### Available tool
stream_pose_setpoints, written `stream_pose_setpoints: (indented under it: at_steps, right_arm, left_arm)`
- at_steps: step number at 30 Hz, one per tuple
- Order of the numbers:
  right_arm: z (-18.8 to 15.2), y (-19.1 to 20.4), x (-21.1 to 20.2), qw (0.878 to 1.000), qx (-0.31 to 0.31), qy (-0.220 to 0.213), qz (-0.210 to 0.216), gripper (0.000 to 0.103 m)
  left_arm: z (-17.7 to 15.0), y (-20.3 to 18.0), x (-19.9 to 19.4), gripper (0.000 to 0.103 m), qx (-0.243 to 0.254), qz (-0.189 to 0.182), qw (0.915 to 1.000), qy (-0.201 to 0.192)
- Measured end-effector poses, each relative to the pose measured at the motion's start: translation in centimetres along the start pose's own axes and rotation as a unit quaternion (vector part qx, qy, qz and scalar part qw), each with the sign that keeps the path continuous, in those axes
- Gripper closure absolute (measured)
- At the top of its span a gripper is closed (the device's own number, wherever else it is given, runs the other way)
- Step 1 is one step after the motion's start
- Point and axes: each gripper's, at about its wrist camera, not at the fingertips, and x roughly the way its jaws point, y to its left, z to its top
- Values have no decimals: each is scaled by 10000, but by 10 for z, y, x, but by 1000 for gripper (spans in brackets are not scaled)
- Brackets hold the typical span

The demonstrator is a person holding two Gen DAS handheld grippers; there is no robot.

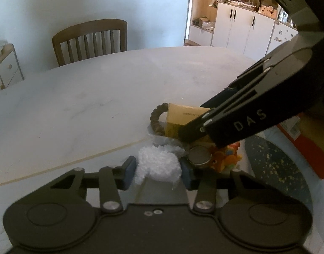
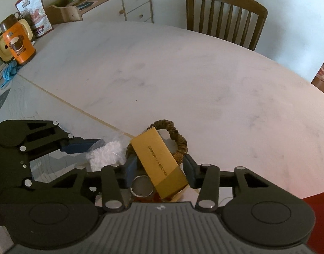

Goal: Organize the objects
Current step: 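Grasp the bag of white beads with the left tool while the right tool grasps the yellow box, then carry the bead bag and yellow box over the box and lower them inside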

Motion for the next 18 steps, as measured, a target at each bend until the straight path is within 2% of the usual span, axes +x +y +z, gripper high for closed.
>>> stream_pose_setpoints:
  at_steps: [7, 18]
  right_arm:
    - [-2, 4, -5, 9998, 27, -133, -128, 73]
    - [-13, 10, -35, 9986, 361, -352, -163, 74]
  left_arm:
    - [5, 0, -3, 67, -147, 57, 9999, 25]
    - [13, 6, -23, 70, -671, 168, 9976, 63]
